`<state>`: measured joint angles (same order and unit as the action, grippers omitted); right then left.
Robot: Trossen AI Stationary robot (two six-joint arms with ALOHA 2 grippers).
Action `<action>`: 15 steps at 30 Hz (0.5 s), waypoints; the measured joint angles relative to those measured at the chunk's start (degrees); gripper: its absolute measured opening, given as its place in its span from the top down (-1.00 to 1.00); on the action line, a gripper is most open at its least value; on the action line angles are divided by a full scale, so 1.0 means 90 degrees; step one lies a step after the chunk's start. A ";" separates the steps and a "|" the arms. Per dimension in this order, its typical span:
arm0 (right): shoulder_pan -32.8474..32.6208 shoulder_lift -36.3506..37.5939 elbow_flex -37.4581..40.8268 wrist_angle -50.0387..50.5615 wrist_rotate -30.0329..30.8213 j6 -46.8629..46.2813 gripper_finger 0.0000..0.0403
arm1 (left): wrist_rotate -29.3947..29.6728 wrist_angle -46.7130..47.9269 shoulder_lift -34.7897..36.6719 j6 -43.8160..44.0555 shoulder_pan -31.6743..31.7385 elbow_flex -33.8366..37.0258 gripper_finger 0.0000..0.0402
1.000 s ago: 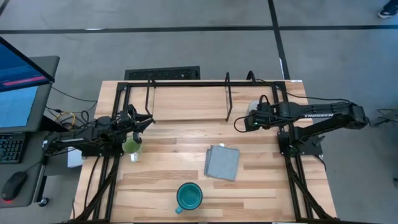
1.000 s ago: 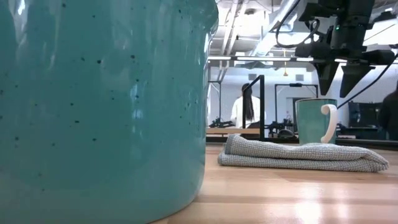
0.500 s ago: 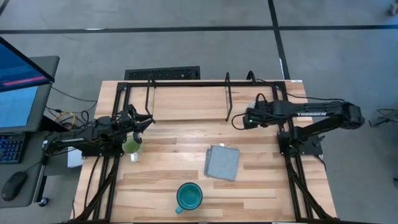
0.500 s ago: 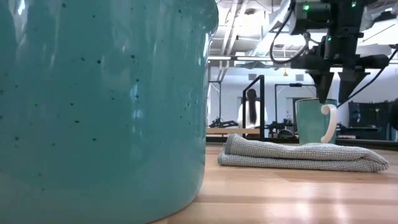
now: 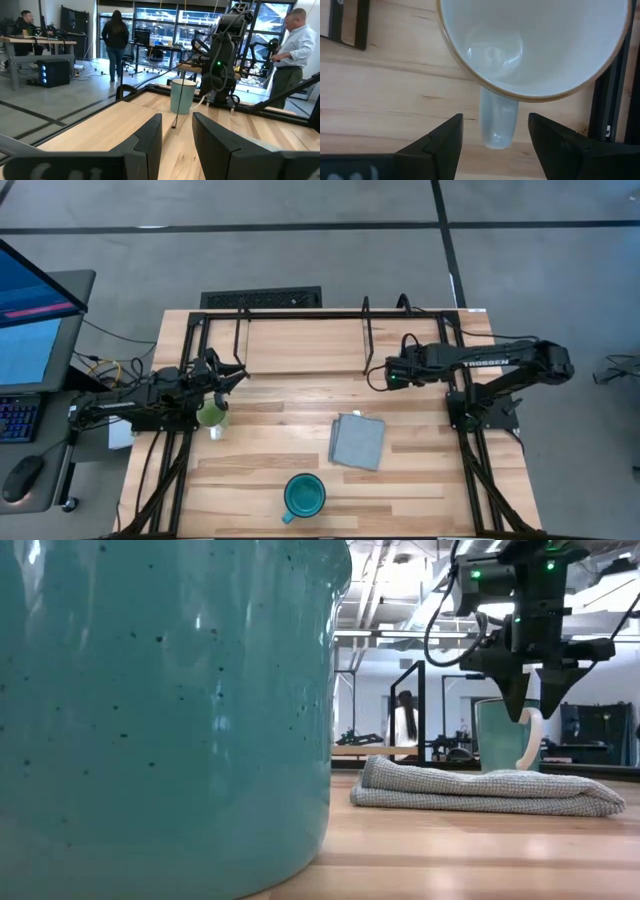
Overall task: Stack small to large cups/mugs on shelf
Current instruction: Put the white mug on the shelf
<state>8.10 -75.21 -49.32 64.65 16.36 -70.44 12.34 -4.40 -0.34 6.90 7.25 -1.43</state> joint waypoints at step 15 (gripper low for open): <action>0.0281 -0.0028 0.0002 -0.0196 -0.0139 -0.0004 -0.24 | 0.0002 0.0131 0.0000 -0.0001 0.0002 0.0000 0.51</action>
<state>10.63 -75.46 -49.30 62.88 15.10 -70.48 12.36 -3.23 -0.34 6.88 7.27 -1.43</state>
